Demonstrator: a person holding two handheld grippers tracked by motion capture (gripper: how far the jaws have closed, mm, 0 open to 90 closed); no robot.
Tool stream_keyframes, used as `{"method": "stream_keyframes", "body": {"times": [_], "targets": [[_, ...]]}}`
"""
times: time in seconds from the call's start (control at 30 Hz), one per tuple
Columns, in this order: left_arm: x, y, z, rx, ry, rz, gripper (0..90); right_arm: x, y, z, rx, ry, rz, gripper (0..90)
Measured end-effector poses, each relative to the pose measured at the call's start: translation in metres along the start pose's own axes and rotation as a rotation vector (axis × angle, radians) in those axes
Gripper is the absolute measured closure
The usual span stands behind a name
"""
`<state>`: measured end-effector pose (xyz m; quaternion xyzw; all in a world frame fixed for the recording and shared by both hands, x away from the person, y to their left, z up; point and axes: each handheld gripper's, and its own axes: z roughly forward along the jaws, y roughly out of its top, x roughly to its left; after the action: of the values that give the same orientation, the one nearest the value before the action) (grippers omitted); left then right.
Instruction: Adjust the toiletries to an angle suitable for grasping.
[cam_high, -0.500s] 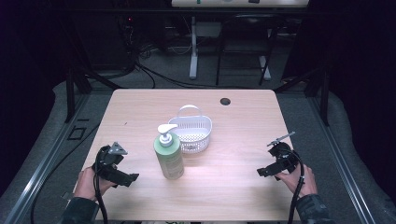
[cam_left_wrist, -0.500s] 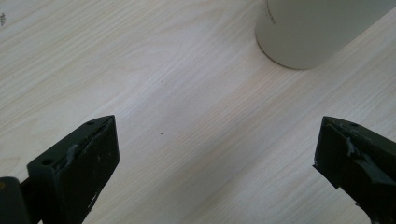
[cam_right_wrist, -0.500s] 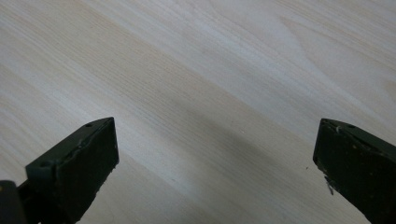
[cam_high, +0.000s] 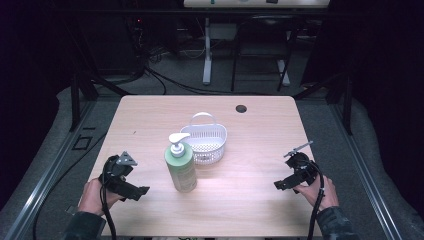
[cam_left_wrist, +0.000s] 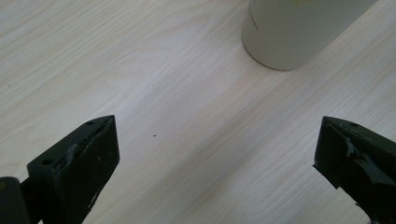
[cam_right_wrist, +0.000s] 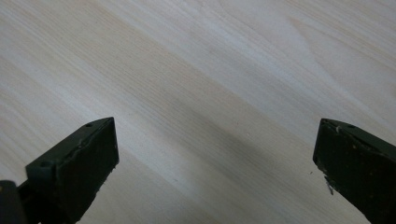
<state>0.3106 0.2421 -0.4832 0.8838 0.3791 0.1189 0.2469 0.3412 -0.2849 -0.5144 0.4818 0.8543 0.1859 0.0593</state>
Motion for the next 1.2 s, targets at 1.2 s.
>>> {"method": "stream_keyframes", "body": {"times": [1.2], "targets": [[0.005,0.072,-0.041,0.05,-0.11,0.182,0.0,0.0,0.0,0.006,0.041,0.003,-0.01,0.0]]}}
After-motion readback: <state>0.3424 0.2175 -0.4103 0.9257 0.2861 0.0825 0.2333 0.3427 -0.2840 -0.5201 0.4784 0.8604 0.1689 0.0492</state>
